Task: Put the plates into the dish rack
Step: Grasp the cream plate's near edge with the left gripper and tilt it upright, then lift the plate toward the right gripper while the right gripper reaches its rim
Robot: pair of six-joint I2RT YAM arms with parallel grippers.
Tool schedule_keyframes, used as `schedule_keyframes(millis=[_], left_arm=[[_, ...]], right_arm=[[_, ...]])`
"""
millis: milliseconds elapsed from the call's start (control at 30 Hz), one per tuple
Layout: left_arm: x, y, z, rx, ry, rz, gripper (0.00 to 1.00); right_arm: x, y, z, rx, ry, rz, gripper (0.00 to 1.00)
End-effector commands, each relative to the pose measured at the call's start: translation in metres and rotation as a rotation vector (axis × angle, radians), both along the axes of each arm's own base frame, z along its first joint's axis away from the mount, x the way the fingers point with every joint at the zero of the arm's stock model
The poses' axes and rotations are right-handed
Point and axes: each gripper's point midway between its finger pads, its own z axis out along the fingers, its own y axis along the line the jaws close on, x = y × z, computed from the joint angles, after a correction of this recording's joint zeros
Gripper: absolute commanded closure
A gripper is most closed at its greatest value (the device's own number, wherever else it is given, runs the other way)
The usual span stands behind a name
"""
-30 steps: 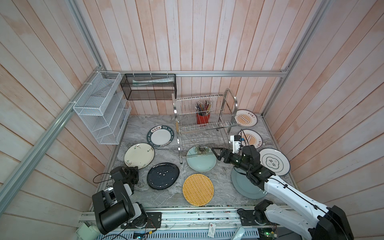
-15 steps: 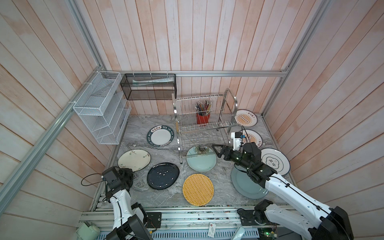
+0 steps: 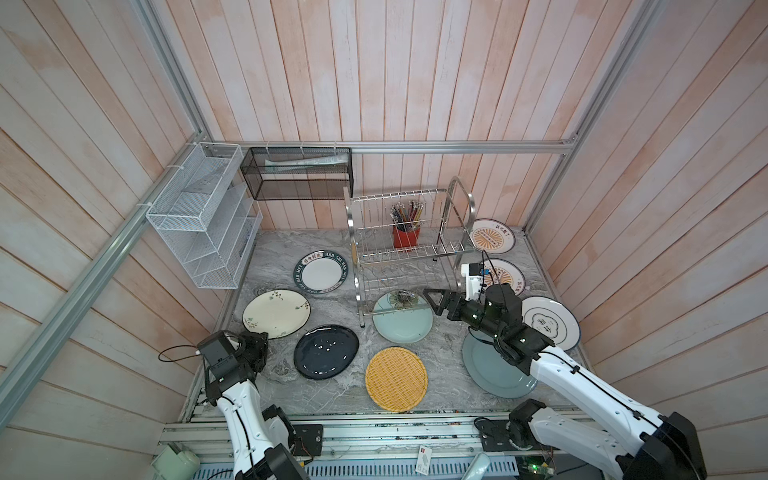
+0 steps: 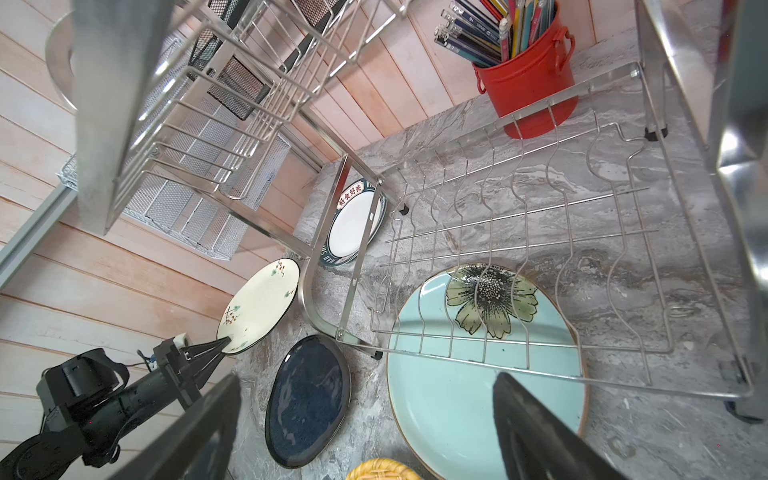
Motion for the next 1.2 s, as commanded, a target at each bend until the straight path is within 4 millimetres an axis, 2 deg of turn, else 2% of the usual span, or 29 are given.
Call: schedule_keyframes(millis=[0,133,600,1000,1167], left_arm=[[0.022,-0.004,0.047,0.051,-0.201,-0.097,1.0],[0.027,-0.014,0.063,0.03,-0.274,-0.159,1.0],[0.015,-0.063,0.107,-0.021,-0.425,-0.349,1.0],[-0.002,-0.106,0.114,-0.031,-0.461,-0.536,1.0],[-0.011,-0.125,0.113,-0.033,-0.48,-0.629,1.0]], right_arm=[[-0.002,-0.001,-0.005,-0.02,-0.002,0.002,0.05],[-0.002,0.003,-0.009,-0.031,0.012,0.023,0.04],[0.002,0.029,-0.009,-0.011,0.058,0.135,0.02],[-0.009,0.064,-0.002,0.033,0.083,0.234,0.02],[-0.019,0.09,0.005,0.03,0.079,0.329,0.02]])
